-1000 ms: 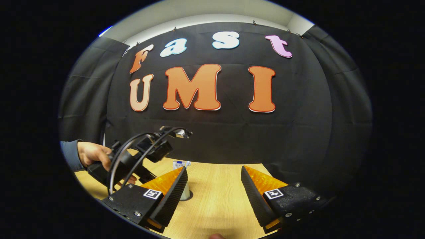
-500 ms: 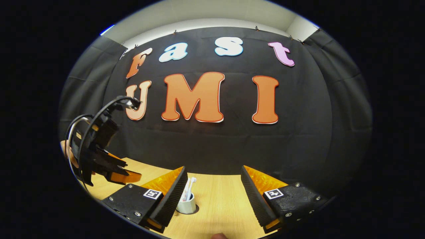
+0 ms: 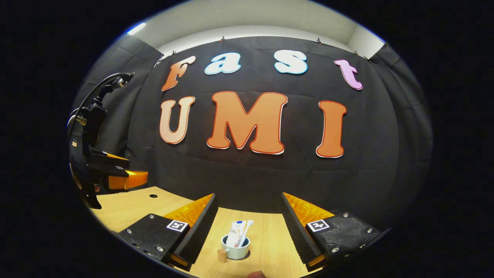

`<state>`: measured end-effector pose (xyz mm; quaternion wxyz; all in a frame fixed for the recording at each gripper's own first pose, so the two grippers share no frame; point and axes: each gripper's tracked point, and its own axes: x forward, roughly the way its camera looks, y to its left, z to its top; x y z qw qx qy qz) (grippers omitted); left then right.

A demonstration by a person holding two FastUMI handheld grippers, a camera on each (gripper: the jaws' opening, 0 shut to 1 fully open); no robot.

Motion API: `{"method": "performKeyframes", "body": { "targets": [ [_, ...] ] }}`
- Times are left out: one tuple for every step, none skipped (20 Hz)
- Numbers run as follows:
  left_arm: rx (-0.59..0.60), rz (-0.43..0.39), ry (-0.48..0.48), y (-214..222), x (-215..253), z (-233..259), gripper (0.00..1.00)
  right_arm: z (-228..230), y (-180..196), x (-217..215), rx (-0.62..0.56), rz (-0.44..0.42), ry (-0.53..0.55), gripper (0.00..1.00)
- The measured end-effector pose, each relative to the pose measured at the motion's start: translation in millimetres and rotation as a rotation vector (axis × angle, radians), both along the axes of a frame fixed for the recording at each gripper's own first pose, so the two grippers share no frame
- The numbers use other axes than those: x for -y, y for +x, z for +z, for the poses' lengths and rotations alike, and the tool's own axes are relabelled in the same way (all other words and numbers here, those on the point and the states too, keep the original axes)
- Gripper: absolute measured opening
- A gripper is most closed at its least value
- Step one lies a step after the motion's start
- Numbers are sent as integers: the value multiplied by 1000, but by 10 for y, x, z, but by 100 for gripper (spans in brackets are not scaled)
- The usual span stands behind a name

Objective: Put the toothbrush and toothpaste on the desktop into the cup, then pick up the cup and place it on the coaster on the desktop.

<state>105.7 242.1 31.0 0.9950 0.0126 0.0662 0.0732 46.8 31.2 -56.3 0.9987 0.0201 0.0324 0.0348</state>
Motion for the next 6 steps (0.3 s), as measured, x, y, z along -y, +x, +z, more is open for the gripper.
{"method": "performKeyframes", "body": {
  "targets": [
    [30, 16, -4, -43, -101, 63, 96, 10, 18, -59, 5, 7, 3, 96],
    [55, 28, -9, -82, -181, 123, 96, 18, 25, -118, 7, 14, 3, 96],
    [83, 35, -11, -116, -236, 172, 96, 13, 50, -162, 5, 19, 1, 96],
    [113, 33, -12, -150, -266, 221, 96, 1, 58, -197, 6, 24, -2, 96],
    [142, 36, -12, -179, -290, 263, 96, 3, 64, -223, 10, 25, -4, 96],
    [170, 40, -11, -187, -312, 316, 96, 9, 69, -246, 14, 29, -3, 98]
  ]
}}
